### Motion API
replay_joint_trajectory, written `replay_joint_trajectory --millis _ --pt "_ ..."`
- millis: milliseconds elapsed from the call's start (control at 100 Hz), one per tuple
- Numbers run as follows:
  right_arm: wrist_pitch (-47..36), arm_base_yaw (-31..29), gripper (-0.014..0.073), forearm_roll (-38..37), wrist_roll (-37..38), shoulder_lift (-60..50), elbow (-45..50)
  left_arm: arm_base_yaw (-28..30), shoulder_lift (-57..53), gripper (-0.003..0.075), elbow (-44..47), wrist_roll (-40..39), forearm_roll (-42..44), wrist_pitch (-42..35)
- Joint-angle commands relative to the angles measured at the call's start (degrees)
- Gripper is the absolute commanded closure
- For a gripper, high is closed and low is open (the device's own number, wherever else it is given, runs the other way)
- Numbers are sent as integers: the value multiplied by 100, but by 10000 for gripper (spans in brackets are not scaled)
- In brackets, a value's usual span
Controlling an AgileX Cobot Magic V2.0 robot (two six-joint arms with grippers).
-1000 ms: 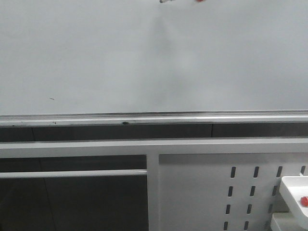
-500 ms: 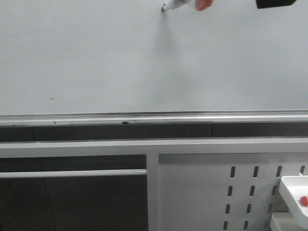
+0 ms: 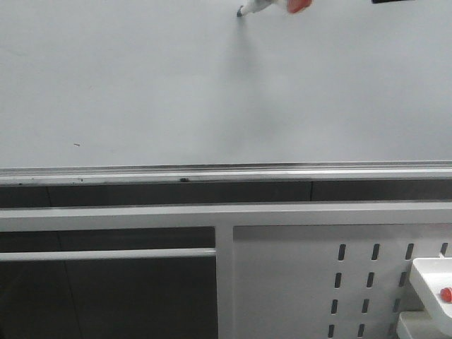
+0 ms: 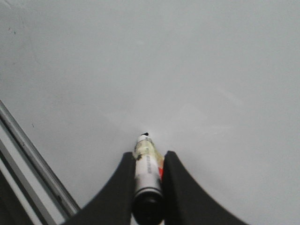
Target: Write number 1 on whiteboard
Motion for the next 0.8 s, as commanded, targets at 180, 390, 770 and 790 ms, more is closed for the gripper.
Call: replay_joint_trajectory --millis 180,390,770,790 --pt "-139 -79 663 742 -79 289 -137 16 -87 740 -133 -50 -86 -491" --pt "200 -68 663 1037 -69 921 -137 16 -87 740 -133 -50 -100 -491" --pt "208 -68 663 1040 -57 1244 -149 16 -87 740 -133 -50 -108 -491" --pt "262 -44 664 1040 -57 1207 -162 16 -87 740 -133 -50 -108 -491"
